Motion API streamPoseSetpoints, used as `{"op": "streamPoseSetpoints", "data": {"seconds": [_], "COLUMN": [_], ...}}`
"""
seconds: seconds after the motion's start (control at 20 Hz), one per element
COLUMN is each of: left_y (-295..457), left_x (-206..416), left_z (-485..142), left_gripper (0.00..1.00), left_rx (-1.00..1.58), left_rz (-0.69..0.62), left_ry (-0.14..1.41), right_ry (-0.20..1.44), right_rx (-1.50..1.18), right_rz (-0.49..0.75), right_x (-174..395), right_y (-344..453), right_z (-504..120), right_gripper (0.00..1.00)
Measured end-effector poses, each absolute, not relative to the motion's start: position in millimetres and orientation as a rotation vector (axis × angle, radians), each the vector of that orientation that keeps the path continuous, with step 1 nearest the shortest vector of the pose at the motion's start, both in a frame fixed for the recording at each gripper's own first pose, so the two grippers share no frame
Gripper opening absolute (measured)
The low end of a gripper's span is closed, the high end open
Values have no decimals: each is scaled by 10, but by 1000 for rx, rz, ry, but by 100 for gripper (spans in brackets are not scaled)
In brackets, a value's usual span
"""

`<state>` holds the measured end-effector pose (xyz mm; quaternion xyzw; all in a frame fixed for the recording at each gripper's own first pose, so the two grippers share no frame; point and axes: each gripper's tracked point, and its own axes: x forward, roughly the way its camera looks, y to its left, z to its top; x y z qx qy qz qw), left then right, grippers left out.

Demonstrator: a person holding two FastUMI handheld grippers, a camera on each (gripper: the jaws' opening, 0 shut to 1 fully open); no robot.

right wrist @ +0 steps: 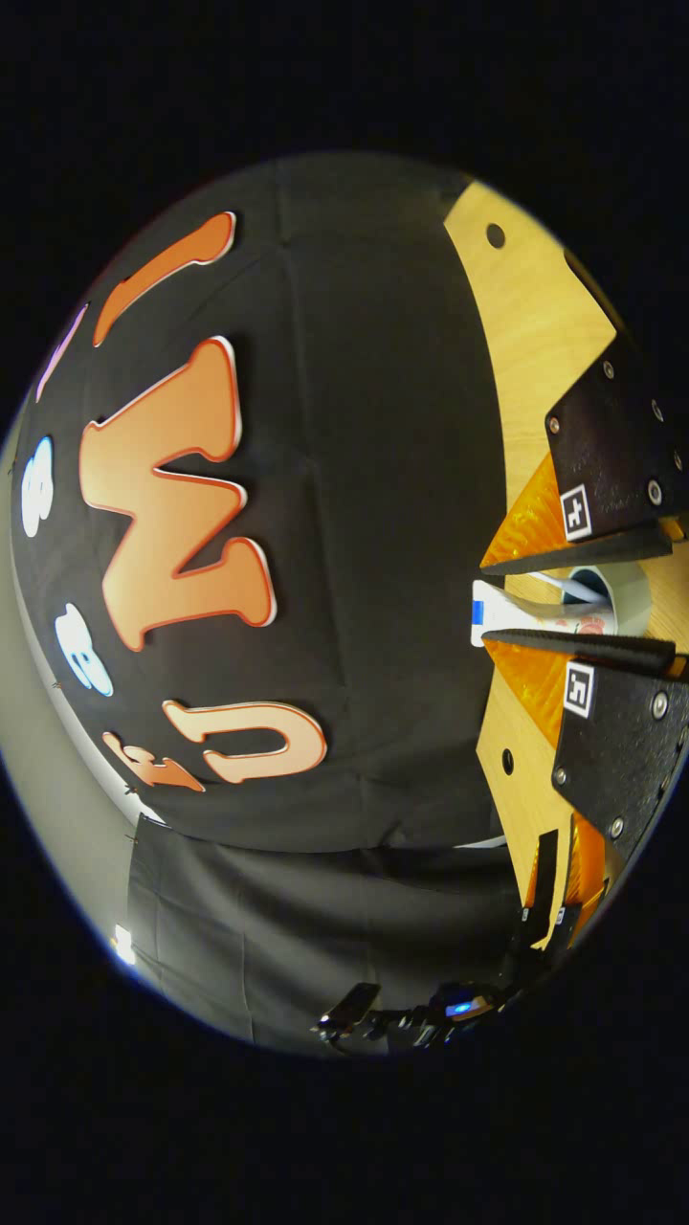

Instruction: Put the toothbrush and toothpaste on the desktop into the cup, then pick up the cup and place it on the coaster on the desktop.

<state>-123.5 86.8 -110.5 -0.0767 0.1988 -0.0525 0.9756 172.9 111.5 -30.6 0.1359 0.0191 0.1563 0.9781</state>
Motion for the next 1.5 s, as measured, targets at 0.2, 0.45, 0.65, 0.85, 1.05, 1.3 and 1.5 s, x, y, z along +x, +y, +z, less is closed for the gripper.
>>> {"op": "streamPoseSetpoints", "data": {"seconds": [0.2,0.45,0.65,0.85,1.05,1.3,1.5], "left_y": [607,274,8,-120,-227,-454,-441], "left_x": [-1185,-1020,-908,-755,-630,-609,-604], "left_z": [-1018,-886,-994,-1218,-1415,-1624,-1943], "left_gripper": [98,98,98,98,98,98,98], "left_rx": [-168,-92,-24,-21,-5,61,119], "left_rz": [-139,-183,-227,-246,-264,-325,-295], "left_ry": [427,474,593,754,923,1080,1192], "right_ry": [-34,-38,-44,-66,-91,-102,-104], "right_rx": [205,189,181,101,8,44,60], "right_rz": [234,171,141,129,96,95,99], "right_x": [1501,1214,1032,844,706,673,667], "right_y": [698,257,-72,-297,-472,-534,-556], "right_z": [96,367,565,651,680,769,769], "right_gripper": [60,75,83,88,92,93,89]}}
